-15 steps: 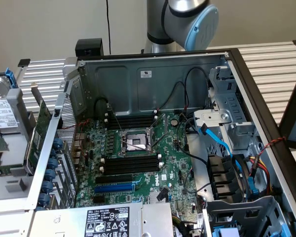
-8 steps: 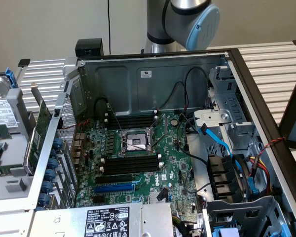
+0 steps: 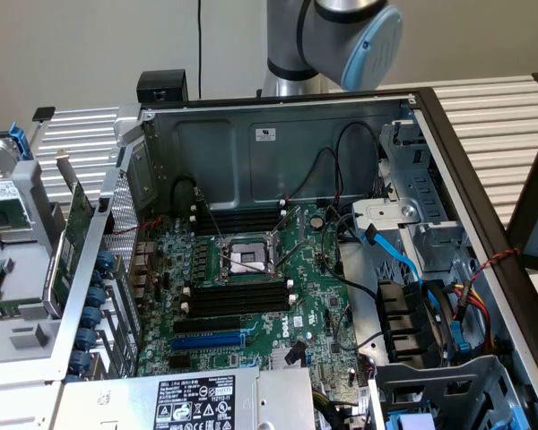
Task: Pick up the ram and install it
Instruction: 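Pick up the ram and move it above insertion slot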
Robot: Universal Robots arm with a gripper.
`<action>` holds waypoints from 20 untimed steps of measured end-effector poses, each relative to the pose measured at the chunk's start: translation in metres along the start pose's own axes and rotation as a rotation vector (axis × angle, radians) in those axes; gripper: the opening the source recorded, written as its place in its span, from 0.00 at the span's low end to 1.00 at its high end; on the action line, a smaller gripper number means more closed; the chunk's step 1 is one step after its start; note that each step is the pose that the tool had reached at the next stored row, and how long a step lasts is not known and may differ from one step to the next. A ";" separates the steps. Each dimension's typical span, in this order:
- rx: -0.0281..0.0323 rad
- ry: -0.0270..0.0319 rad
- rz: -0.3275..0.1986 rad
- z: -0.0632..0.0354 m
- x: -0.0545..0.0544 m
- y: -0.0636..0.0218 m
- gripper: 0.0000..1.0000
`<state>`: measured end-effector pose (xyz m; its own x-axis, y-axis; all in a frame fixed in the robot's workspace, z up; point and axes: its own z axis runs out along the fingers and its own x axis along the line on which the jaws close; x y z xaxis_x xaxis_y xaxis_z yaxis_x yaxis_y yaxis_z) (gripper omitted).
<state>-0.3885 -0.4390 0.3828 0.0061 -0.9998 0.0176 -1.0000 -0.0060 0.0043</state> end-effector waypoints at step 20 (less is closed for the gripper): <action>-0.0098 -0.0001 0.000 -0.0596 0.021 -0.0810 0.13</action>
<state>-0.3071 -0.4589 0.4424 0.0064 -0.9998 0.0175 -0.9999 -0.0061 0.0140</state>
